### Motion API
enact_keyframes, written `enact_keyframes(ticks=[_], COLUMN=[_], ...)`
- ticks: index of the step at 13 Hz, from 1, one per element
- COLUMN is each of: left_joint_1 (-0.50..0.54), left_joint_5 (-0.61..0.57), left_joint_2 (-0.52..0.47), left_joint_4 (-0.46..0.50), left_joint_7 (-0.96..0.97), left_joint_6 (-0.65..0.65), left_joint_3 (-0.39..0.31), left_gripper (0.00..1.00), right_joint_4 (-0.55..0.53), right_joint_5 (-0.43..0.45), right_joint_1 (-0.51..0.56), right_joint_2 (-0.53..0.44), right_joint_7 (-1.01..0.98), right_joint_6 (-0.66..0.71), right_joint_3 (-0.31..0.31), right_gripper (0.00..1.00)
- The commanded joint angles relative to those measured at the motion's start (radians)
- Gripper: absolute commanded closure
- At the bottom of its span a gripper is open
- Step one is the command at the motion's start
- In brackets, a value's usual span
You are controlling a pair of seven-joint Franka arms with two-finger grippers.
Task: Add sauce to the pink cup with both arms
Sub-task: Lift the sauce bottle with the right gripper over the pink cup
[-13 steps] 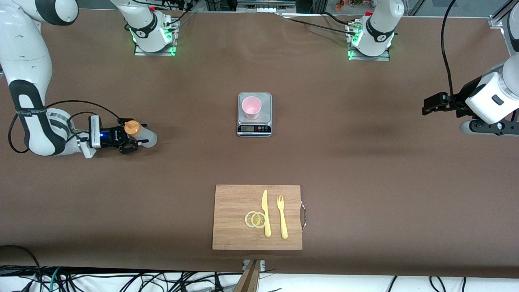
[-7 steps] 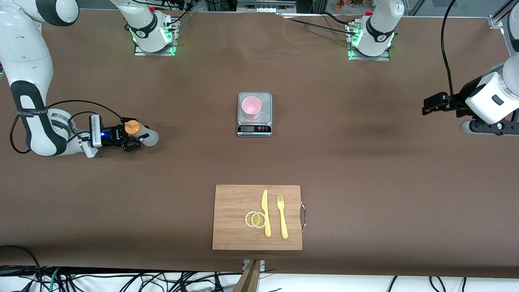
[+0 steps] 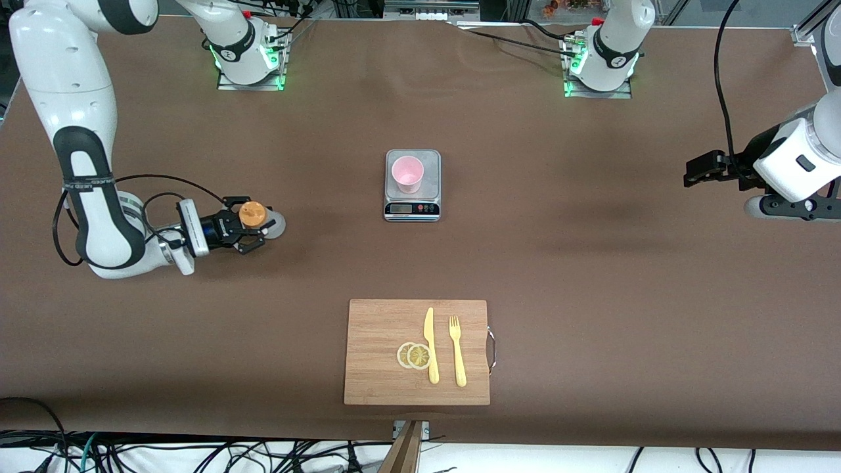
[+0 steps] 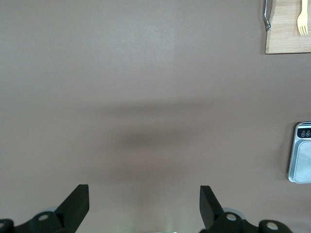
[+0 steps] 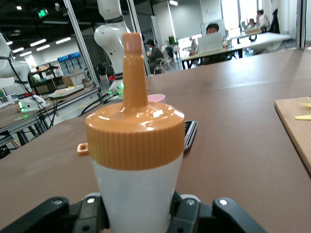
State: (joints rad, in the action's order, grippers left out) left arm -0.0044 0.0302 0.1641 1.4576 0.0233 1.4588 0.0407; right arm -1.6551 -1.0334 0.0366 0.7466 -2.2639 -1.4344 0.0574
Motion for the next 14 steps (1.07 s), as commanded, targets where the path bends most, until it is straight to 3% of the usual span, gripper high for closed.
enact_keyframes(ticks=[1, 8, 11, 14], left_joint_1=[-0.002, -0.002, -0.002, -0.002], left_joint_5=[-0.009, -0.009, -0.009, -0.009], left_joint_2=[0.015, 0.015, 0.015, 0.015], left_joint_4=[-0.034, -0.034, -0.034, -0.034], left_joint_7=[-0.023, -0.025, -0.025, -0.025], left_joint_6=[-0.015, -0.015, -0.015, -0.017], left_joint_3=[-0.002, -0.002, -0.002, -0.002], left_gripper=[0.00, 0.00, 0.00, 0.00], right_joint_4=[-0.018, -0.023, -0.022, -0.017], right_joint_5=[0.062, 0.386, 0.608, 0.748], right_joint_1=[-0.081, -0.317, -0.430, -0.539], right_joint_2=[-0.125, -0.260, -0.296, -0.300], right_joint_7=[0.172, 0.551, 0.732, 0.906], right_joint_6=[-0.090, -0.276, -0.311, -0.322], right_joint_3=[0.012, 0.010, 0.010, 0.009], right_gripper=[0.93, 0.94, 0.94, 0.94])
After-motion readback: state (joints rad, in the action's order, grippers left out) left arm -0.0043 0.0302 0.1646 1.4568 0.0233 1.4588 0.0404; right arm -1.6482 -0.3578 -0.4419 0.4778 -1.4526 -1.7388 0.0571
